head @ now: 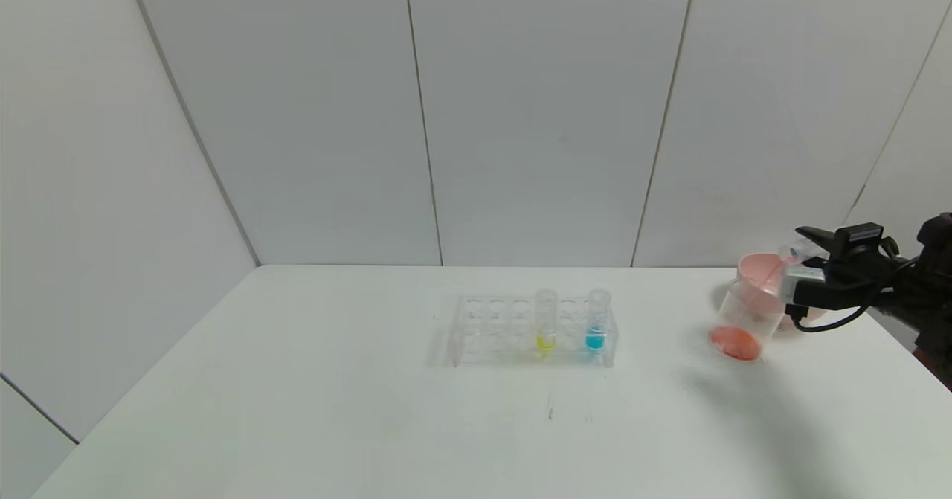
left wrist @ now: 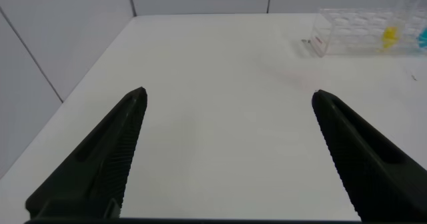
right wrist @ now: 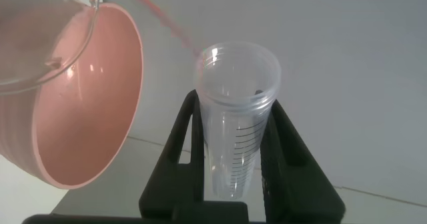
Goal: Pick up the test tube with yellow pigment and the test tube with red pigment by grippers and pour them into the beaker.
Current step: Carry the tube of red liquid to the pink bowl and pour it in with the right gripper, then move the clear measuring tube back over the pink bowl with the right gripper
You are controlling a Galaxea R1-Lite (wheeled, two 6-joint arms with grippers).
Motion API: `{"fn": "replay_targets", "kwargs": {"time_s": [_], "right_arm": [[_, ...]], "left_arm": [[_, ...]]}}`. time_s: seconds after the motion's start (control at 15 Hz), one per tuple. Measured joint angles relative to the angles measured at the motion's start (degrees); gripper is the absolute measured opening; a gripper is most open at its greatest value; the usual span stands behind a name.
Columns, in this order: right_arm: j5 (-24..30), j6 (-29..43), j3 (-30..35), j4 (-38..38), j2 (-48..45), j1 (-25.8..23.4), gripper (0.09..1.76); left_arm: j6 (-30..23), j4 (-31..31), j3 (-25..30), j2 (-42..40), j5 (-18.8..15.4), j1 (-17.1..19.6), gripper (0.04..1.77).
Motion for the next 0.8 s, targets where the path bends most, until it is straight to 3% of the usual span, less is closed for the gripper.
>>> {"fn": "replay_targets", "kwargs": {"time_s": [0.27, 0.47, 0.67, 0.8], "right_arm": [[-1.8, 0.4, 0.0, 0.0, -0.2, 0.2, 0.54], [-1.7, 7.4, -2.4, 1.3, -0.3, 0.3, 0.54], [-1.9, 28.4, -7.8, 10.4, -0.3, 0.2, 0.54], [-2.2, 48.8, -10.8, 15.5, -0.1, -0.1, 0.54]], "left_arm": [[0.0, 0.0, 0.0, 0.0, 0.0, 0.0, 1.76], [0.0, 0.0, 0.0, 0.0, 0.0, 0.0, 1.76], [0.0, 0.0, 0.0, 0.0, 0.0, 0.0, 1.76], [0.0, 0.0, 0.0, 0.0, 0.0, 0.0, 1.76]]}}
